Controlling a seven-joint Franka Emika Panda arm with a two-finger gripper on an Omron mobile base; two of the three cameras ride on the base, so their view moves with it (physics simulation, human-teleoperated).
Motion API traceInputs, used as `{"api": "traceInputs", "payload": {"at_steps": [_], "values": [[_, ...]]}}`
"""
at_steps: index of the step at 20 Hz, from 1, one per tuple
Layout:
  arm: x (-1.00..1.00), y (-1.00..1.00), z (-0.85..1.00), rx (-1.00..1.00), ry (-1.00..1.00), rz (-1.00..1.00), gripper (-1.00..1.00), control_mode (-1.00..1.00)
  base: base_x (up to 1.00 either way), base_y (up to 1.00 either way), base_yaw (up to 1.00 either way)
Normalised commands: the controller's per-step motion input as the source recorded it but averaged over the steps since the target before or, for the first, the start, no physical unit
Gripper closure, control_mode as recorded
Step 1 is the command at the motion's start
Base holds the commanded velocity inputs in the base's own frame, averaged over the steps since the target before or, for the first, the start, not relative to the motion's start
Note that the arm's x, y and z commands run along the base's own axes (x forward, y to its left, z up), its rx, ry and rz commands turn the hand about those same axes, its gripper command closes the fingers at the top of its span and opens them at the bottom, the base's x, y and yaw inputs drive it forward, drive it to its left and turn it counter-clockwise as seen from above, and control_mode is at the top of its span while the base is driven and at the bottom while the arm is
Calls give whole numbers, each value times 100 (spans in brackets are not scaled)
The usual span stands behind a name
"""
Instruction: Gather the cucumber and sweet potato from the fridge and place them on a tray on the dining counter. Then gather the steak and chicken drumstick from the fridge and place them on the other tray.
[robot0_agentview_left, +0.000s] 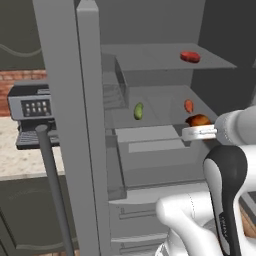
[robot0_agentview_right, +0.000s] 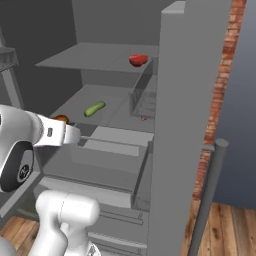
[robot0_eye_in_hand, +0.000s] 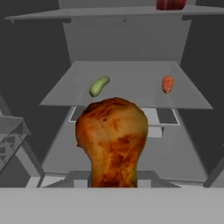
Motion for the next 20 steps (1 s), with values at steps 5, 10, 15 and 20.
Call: {"api": "traceInputs", "payload": {"at_steps": [5, 10, 15, 20], "values": [[0, 0, 0, 0, 0, 0, 100, 100, -62, 0, 0], [0, 0, 0, 0, 0, 0, 100, 100, -46, 0, 0], [0, 0, 0, 0, 0, 0, 100, 100, -55, 0, 0], [0, 0, 0, 0, 0, 0, 100, 100, -45, 4, -2]]}}
